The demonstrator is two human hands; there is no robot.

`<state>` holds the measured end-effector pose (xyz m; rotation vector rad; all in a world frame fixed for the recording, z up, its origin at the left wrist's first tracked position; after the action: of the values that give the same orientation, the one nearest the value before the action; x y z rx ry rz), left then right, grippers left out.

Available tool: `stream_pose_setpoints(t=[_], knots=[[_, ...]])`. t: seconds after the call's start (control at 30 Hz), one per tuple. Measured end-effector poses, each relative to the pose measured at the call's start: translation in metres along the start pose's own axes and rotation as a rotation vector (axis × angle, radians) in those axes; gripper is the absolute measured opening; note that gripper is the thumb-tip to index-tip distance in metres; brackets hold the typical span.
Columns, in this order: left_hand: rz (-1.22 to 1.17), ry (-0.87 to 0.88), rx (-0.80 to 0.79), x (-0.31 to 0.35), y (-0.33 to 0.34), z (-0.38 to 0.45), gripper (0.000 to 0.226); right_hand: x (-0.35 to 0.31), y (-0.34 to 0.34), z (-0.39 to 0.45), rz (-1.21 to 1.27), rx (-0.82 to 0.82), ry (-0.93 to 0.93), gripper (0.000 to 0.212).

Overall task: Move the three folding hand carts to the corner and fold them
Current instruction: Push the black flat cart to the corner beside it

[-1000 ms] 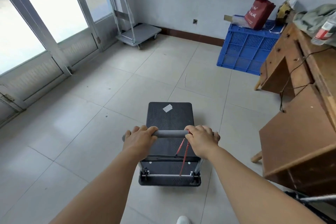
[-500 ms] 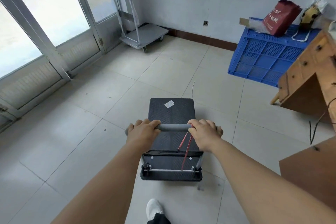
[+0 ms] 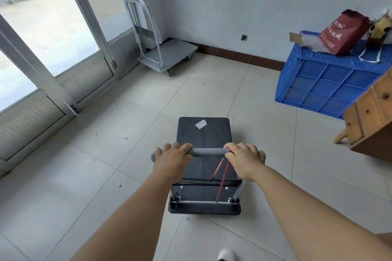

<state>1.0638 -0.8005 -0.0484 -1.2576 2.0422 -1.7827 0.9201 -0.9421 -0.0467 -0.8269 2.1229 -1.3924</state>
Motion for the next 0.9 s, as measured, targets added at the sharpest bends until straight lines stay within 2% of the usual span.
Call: stream_pose_setpoints(t=[0.6, 0.9], knots=[[-0.010, -0.070, 0.039, 0.003, -0.082, 0.255, 0.030, -0.002, -0.103, 0.263, -0.046, 0.019, -0.088, 0.029], [-0.043, -0.061, 0.040, -0.011, -0.132, 0.395, 0.031, -0.022, -0.154, 0.397, -0.051, 0.021, -0.054, 0.030]])
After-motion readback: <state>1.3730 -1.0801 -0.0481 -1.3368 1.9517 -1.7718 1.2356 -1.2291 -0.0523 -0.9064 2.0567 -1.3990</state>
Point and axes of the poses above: each hand's wrist, its own z-axis towards the middle knuckle, its own y-axis out of the palm, x = y × z, the point moved 4 cm from there along z, towards the middle knuckle, and after that the axes turned 13 degrees about -z, right-handed, at the moved point
